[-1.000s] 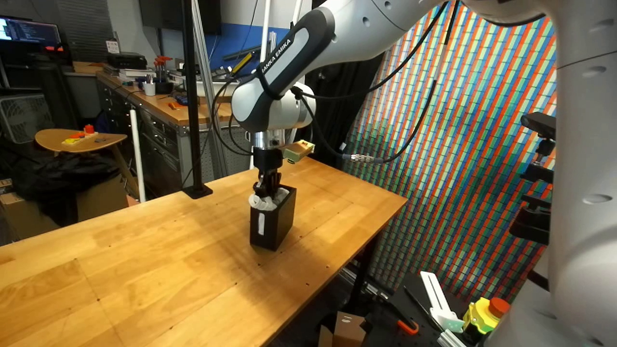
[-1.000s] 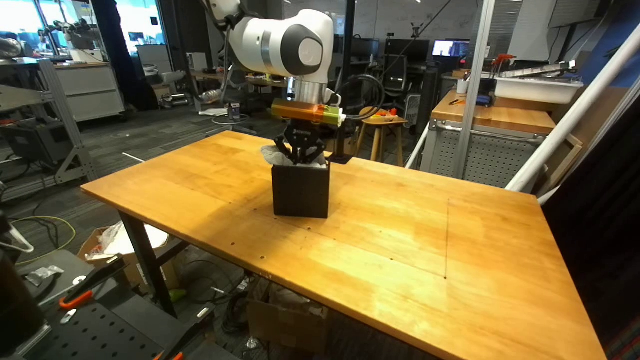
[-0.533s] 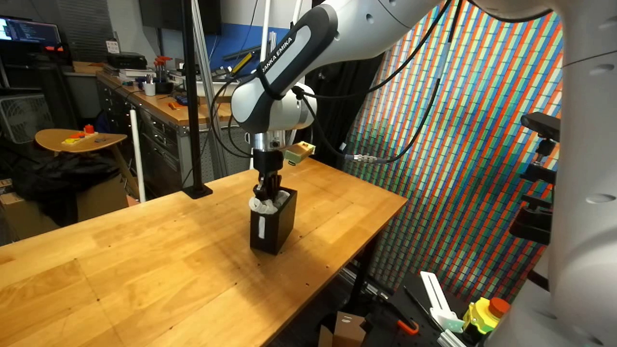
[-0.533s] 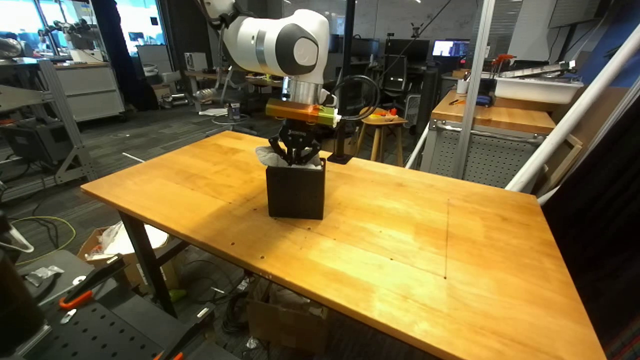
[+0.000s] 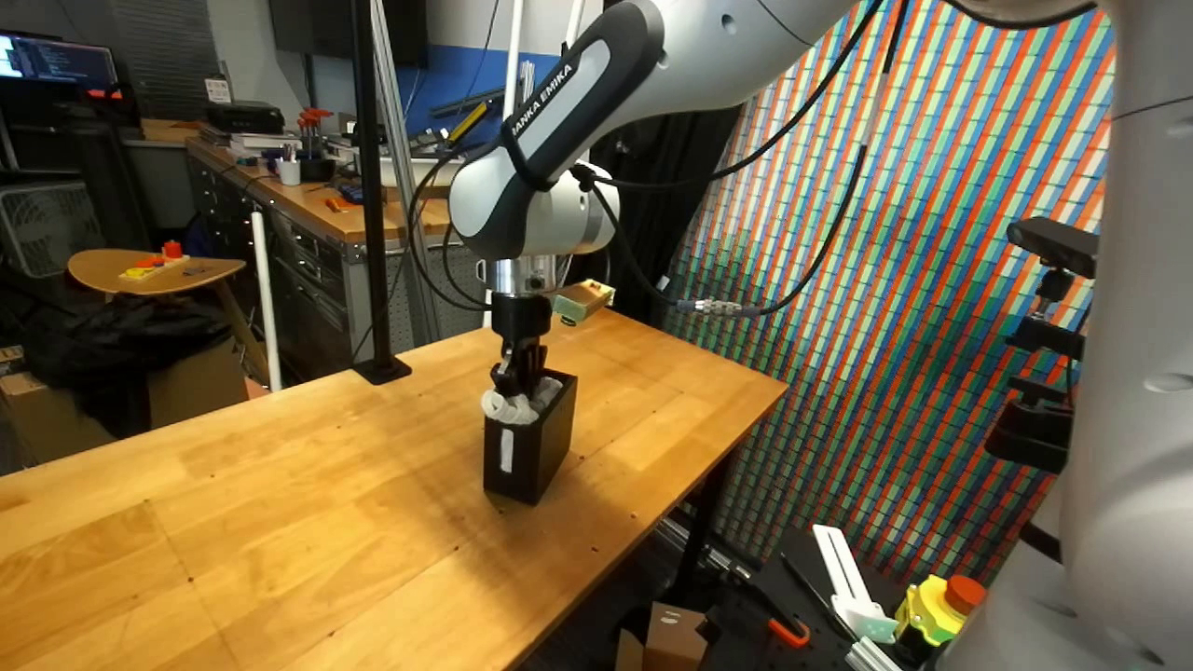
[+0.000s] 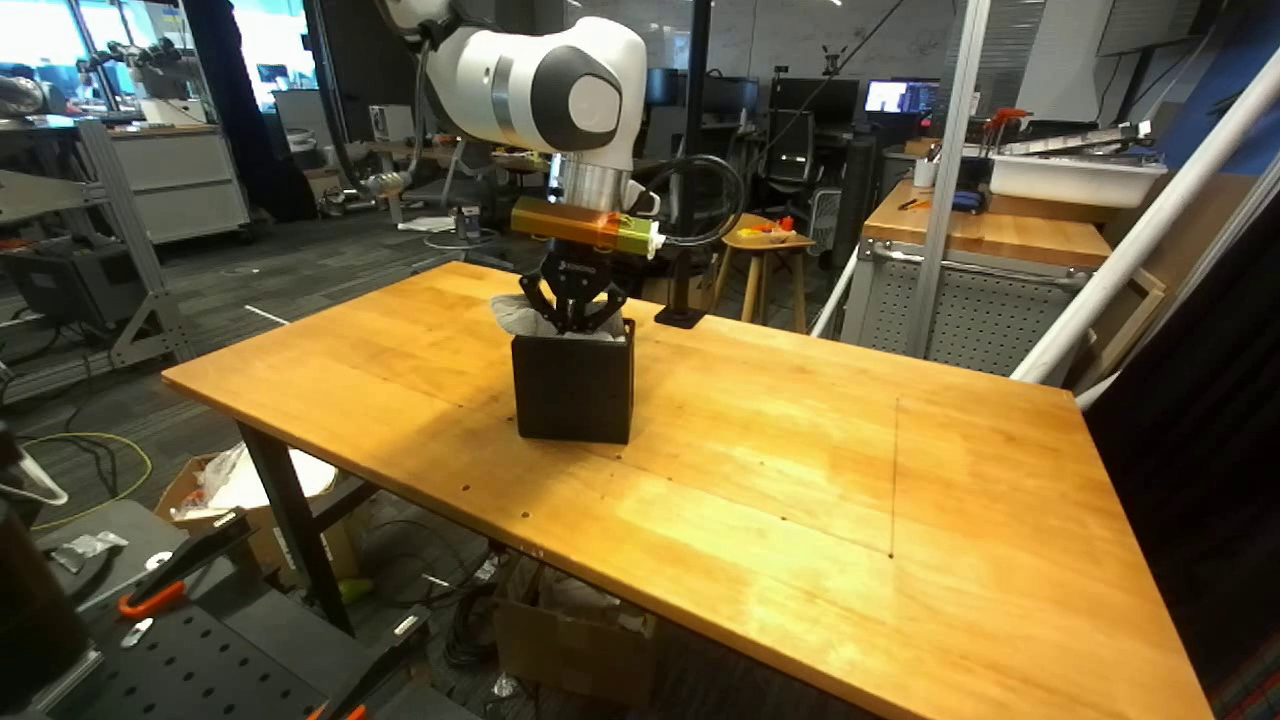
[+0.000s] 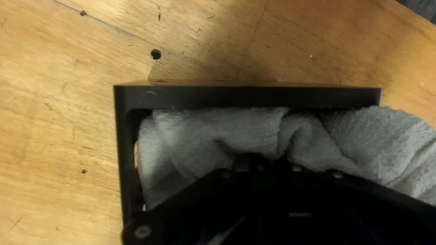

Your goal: Put the towel in the box

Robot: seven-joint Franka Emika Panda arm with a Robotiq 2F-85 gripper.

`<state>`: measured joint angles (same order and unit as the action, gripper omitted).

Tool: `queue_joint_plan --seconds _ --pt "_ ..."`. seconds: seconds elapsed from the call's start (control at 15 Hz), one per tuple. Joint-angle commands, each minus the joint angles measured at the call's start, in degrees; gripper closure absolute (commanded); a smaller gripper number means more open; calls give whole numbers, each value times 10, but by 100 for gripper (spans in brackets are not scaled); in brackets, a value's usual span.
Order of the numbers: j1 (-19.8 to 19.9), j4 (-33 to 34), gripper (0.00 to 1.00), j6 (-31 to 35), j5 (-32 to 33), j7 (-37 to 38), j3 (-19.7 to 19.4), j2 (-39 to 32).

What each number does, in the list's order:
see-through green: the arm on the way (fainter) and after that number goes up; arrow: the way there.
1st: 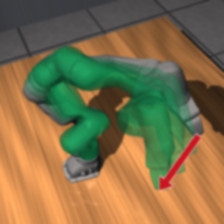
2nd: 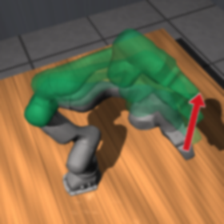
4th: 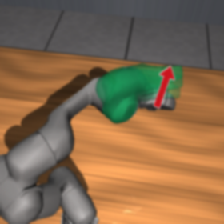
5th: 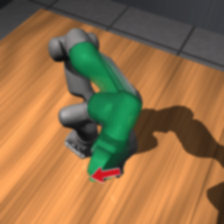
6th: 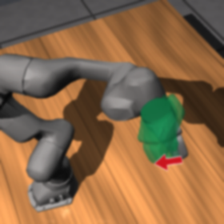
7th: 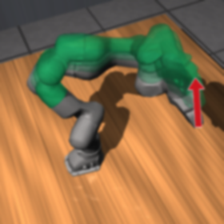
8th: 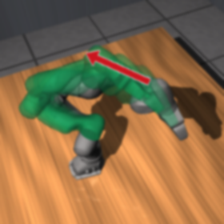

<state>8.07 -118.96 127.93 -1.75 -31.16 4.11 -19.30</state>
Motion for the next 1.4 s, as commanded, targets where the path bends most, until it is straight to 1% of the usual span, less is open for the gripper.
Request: queue_joint_plan --seconds 0.0,0.07,0.33,0.4,0.53,0.6,0.67,0.8,0.87,0.93,1.27,1.33 --pt "-7 -53 95 20 -4 16 -8 66" --pt "-8 -60 78 23 -1 20 -9 80" --pt "-15 -77 48 22 0 39 -15 133" --pt "-16 -83 39 22 0 45 -16 146" --pt "-20 -91 26 22 3 53 -20 168" --pt "-22 -96 17 23 4 57 -21 177" --pt "-24 -100 10 24 2 56 -23 185" --pt "-29 -107 47 25 5 56 -25 196" --pt "-31 -110 47 24 4 52 -26 200" --pt "-33 -112 53 24 2 47 -28 202" --pt "-42 -117 93 23 0 34 -30 205" --pt "-43 -117 99 24 3 29 -30 204"
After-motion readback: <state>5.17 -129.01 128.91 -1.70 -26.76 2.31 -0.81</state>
